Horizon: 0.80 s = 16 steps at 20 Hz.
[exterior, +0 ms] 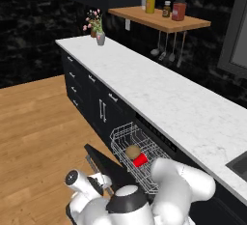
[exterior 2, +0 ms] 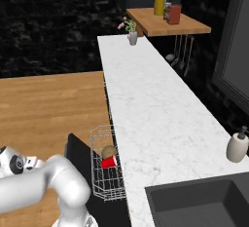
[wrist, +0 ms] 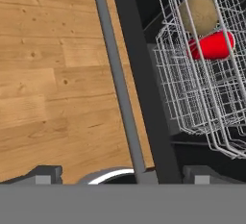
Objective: Pick up the cup and bowl from the counter, place them in the dishwasher, and close the dishwasher door.
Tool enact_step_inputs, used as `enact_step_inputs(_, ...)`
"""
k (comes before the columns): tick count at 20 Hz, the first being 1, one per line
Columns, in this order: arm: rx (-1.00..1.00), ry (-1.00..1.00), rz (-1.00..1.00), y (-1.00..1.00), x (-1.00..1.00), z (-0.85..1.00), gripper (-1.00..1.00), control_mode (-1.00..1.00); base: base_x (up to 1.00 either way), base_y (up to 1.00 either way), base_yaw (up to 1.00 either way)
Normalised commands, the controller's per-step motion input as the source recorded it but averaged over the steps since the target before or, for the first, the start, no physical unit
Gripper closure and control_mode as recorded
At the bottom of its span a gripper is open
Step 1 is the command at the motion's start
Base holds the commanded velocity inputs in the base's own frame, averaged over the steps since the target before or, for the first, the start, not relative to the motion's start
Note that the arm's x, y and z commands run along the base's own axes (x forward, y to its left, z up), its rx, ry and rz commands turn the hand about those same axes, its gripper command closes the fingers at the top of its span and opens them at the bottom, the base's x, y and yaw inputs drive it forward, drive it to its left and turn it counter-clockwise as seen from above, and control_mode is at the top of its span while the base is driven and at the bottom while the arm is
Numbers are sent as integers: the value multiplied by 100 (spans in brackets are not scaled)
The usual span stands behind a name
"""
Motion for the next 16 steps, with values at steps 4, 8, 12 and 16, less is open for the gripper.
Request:
enact_step_inputs(4,-16,-8,-5,0,10,-59,-100,-100,0,0,0)
enact_step_inputs(8,-6,-15,0,3,14,-36,-100,-100,0,0,0)
enact_step_inputs(12,-10,-8,0,32,24,-52,-100,-100,0,0,0)
enact_step_inputs(16,-12,-2,0,16,32,-56,-100,-100,0,0,0)
